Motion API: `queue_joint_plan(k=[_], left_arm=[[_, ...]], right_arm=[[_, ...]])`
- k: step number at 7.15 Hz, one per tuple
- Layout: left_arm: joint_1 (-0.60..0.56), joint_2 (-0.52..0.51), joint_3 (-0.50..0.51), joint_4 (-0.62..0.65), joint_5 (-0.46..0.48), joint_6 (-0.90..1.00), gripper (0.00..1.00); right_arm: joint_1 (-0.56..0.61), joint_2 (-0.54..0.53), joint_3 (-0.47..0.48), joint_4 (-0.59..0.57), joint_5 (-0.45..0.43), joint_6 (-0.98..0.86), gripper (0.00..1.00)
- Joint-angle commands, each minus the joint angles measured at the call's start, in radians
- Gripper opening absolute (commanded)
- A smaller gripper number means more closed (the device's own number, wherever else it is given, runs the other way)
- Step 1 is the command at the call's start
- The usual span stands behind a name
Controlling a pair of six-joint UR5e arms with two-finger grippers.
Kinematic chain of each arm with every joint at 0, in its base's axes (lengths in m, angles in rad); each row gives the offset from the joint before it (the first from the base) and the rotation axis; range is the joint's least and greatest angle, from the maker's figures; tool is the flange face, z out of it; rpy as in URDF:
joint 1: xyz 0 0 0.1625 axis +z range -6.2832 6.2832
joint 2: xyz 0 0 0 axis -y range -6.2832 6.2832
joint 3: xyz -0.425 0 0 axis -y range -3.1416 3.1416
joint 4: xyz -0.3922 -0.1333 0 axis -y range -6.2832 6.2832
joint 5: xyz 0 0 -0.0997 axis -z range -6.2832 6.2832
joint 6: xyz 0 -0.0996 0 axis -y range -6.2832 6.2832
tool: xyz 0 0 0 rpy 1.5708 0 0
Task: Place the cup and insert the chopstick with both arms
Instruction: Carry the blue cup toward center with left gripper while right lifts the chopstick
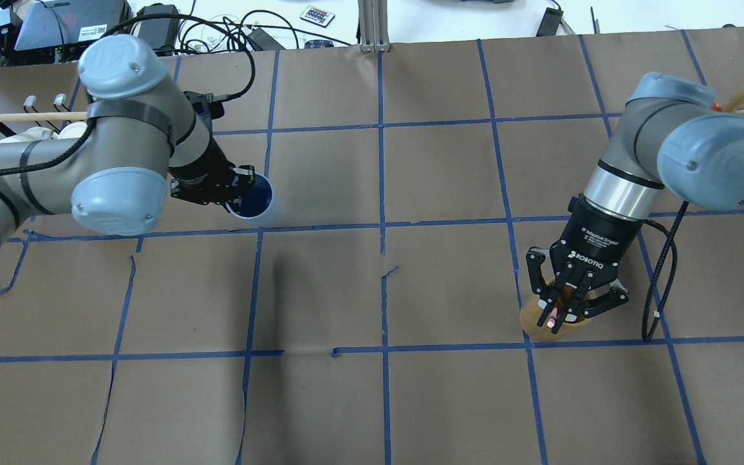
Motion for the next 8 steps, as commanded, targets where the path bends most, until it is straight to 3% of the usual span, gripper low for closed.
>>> queue_joint_plan(k=[1,2,4,8], left_arm=[[-0.159,-0.09,0.015,0.134,-0.081,-0.261,0.0],[-0.198,-0.132,0.026,0.212,-0.111,-0.317,0.0],[-0.239,-0.199,0.091,0.222,-0.11,-0.372,0.0],[-0.243,-0.238,0.099,0.228,-0.098,-0.357,0.02]], right_arm=[[-0.001,-0.001,-0.014,0.0,0.041,0.007,0.06],[-0.001,-0.001,-0.028,0.004,0.038,0.016,0.03],[-0.003,-0.001,-0.078,0.068,0.029,0.022,0.03],[-0.056,-0.001,-0.158,0.178,0.035,0.021,0.03]])
